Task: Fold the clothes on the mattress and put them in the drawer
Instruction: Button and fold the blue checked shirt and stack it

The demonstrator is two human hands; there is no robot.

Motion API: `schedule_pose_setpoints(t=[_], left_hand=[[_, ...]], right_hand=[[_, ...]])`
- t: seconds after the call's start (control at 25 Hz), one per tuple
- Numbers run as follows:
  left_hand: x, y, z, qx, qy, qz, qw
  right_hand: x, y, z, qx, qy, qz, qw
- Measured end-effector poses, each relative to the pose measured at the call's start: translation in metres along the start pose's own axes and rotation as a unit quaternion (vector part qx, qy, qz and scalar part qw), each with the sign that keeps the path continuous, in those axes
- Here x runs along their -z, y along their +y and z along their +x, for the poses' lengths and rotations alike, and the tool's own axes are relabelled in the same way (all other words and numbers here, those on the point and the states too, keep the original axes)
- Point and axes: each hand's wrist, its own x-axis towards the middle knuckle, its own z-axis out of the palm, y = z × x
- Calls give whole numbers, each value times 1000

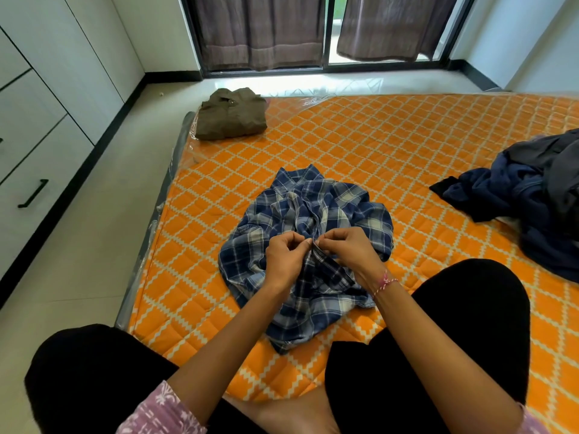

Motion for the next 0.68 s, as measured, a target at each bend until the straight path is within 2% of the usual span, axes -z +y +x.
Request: schedule_pose_setpoints(t=[0.08, 0.16, 0.24, 0.32, 0.36, 0.68], left_hand=[[-1, 3, 0, -51, 40, 85, 994], [0, 12, -2, -107, 94, 150, 978], [1, 20, 2, -42, 44, 106, 993], [5, 25, 10, 41, -15, 12, 999], [6, 25, 13, 51, -29, -3, 998], [3, 29, 26, 13, -13, 72, 997]], right_hand=[[-1, -3, 6, 29, 6, -71, 997], [-5, -5, 13, 87, 53, -174, 980], [-9, -9, 17, 139, 90, -244, 955], [-10, -11, 19, 169, 100, -261, 945], [-10, -11, 20, 175, 105, -266, 942], [-9, -3, 25, 218, 128, -275, 928]])
